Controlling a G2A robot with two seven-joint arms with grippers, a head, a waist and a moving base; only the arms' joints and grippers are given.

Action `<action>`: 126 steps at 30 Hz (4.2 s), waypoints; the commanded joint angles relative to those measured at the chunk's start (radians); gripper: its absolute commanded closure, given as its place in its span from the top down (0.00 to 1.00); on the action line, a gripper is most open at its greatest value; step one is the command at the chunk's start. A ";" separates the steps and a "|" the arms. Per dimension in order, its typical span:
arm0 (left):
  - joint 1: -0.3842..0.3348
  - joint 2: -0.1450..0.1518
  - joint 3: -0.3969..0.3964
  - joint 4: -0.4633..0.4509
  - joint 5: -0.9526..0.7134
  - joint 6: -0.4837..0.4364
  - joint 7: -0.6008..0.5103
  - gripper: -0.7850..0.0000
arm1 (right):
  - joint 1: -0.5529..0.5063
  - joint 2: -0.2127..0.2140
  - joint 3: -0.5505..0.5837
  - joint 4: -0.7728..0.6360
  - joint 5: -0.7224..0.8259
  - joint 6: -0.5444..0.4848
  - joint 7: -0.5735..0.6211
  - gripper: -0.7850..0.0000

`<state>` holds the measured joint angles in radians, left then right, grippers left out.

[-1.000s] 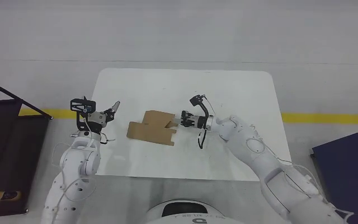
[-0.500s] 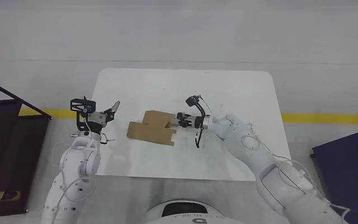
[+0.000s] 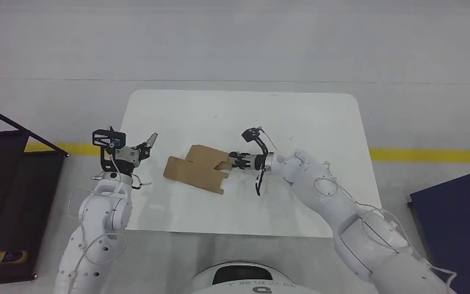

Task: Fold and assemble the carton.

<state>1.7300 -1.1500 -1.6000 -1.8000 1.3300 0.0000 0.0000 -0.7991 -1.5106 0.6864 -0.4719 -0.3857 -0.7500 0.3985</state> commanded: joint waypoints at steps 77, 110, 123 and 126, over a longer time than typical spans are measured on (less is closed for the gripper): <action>-0.251 -0.025 0.159 0.301 -1.697 -0.540 -0.876 0.00 | -0.376 0.153 0.298 -0.639 -0.331 -0.259 -0.695 0.00; -0.138 0.014 0.088 0.166 -1.541 -0.697 -0.863 0.00 | -0.300 0.212 0.117 -0.660 0.356 -0.262 -0.141 0.95; -0.166 0.025 0.114 0.208 -1.584 -0.726 -0.901 0.00 | -0.250 0.198 0.107 -0.615 0.524 -0.262 0.000 0.47; -0.177 0.030 0.118 0.205 -1.547 -0.767 -0.933 0.00 | -0.242 0.193 0.097 -0.609 0.560 -0.262 0.043 0.49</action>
<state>1.5566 -1.1221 -1.4833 -1.5921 -0.2386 -0.7463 -0.9206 -1.0426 -1.3159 0.7925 -1.0792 0.1498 -1.0123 0.4129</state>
